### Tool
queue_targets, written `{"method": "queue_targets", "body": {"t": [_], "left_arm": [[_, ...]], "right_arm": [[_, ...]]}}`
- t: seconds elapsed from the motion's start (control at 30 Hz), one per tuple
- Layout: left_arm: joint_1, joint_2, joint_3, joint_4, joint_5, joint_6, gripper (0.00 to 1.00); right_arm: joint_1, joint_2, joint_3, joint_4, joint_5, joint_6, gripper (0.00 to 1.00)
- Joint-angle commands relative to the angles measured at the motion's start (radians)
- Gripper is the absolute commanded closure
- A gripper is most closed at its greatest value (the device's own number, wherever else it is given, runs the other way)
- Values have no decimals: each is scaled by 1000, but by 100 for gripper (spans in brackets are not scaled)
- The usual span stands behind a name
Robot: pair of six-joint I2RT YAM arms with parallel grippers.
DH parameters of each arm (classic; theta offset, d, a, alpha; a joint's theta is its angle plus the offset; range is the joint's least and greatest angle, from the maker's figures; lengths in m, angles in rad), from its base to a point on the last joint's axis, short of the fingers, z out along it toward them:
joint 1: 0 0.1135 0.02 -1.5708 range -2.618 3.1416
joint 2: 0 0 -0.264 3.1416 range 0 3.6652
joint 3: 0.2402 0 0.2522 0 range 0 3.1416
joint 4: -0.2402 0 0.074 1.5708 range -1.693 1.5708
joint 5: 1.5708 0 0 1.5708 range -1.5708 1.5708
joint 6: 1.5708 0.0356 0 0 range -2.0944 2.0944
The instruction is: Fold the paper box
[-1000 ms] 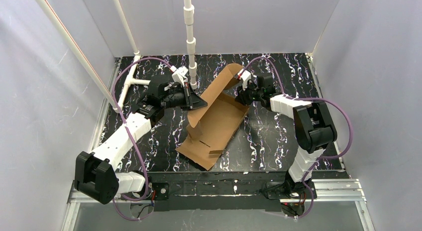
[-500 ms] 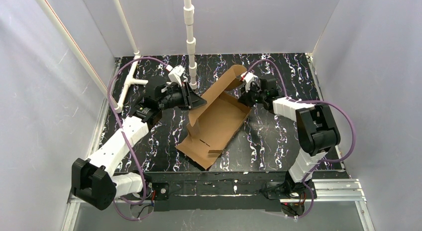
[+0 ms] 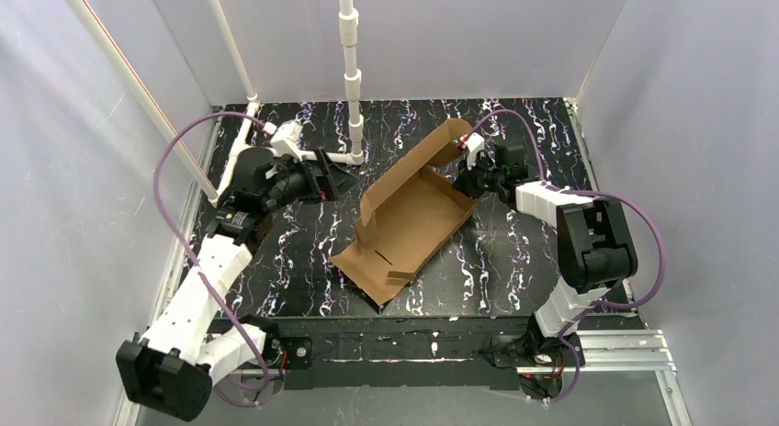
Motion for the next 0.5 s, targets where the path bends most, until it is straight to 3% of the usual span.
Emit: {"method": "queue_targets", "body": {"t": [0.0, 0.3, 0.47], "left_arm": [[85, -125, -48, -92, -70, 45, 2], [171, -205, -158, -129, -11, 1, 2], [175, -273, -193, -176, -57, 10, 2]], "right_arm": [[-12, -69, -32, 2, 36, 13, 99], [-46, -68, -46, 40, 113, 93, 99], [-53, -78, -63, 76, 162, 152, 99]]}}
